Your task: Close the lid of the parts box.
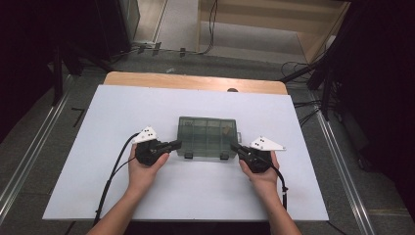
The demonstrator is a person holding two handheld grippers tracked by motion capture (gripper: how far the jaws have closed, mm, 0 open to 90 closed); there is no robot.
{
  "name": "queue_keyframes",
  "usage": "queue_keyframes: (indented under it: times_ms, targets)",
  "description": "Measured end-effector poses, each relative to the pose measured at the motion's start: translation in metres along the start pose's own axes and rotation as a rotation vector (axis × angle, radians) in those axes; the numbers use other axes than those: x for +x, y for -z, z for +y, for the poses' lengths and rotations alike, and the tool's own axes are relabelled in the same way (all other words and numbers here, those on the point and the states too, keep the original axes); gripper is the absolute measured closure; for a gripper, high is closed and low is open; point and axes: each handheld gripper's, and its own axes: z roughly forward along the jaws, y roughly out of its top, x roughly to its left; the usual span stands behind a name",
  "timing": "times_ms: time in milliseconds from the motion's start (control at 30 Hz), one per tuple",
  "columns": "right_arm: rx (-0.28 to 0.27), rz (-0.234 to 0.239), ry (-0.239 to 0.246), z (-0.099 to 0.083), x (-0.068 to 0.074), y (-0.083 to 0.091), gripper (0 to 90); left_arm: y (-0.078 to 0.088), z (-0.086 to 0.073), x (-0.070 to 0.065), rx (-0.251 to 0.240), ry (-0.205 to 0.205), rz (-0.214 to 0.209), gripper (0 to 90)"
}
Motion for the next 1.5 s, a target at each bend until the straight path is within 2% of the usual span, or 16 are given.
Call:
queue_keyframes:
  times_ms: [367, 567, 600, 633, 700, 833, 900, 1000, 1067, 1133, 1233, 1333, 1367, 1500]
  targets:
    - [-0.009, 0.006, -0.007, -0.005, -0.001, -0.002, 87.8, 0.001, -0.001, -0.002, 0.002, -0.001, 0.007, 90.0]
    - [-0.015, 0.007, -0.031, -0.007, -0.004, -0.003, 87.8, 0.000, -0.002, -0.002, 0.000, 0.008, 0.012, 90.0]
    - [-0.019, 0.005, -0.029, -0.007, -0.004, -0.004, 87.8, 0.000, -0.002, -0.002, 0.014, 0.011, 0.021, 90.0]
    - [0.019, -0.004, -0.019, -0.007, -0.003, -0.006, 87.8, -0.002, -0.004, -0.002, 0.024, 0.009, 0.023, 90.0]
    - [-0.008, -0.006, -0.015, -0.011, -0.002, -0.006, 87.9, -0.002, -0.006, -0.003, 0.009, 0.016, 0.024, 90.0]
    - [-0.006, -0.004, -0.022, -0.010, -0.002, -0.006, 87.6, -0.002, -0.005, -0.004, 0.013, 0.011, 0.030, 90.0]
    - [-0.005, -0.004, -0.030, -0.010, -0.002, -0.005, 82.1, -0.002, -0.006, -0.004, 0.010, 0.007, 0.025, 89.7]
    - [0.000, 0.005, -0.017, -0.009, 0.000, -0.004, 70.5, 0.000, -0.006, -0.005, 0.003, 0.003, 0.011, 73.9]
    - [-0.009, 0.013, -0.004, -0.008, 0.002, -0.003, 61.9, 0.001, -0.005, -0.006, -0.001, -0.004, 0.020, 65.3]
    - [-0.022, 0.024, -0.002, -0.008, 0.003, -0.003, 50.9, 0.003, -0.005, -0.006, -0.004, 0.000, 0.014, 61.8]
    - [-0.037, 0.032, 0.000, -0.005, 0.004, 0.000, 31.4, 0.007, -0.005, -0.007, -0.025, -0.006, 0.017, 50.5]
    - [-0.054, 0.033, -0.001, -0.004, 0.004, 0.004, 16.2, 0.011, -0.005, -0.008, -0.042, -0.010, 0.016, 41.5]
    - [-0.057, 0.032, 0.000, -0.003, 0.004, 0.005, 12.1, 0.012, -0.005, -0.008, -0.042, -0.017, 0.007, 37.7]
    - [-0.063, 0.022, 0.006, -0.004, 0.003, 0.010, 4.3, 0.018, -0.006, -0.007, -0.046, -0.025, -0.002, 12.3]
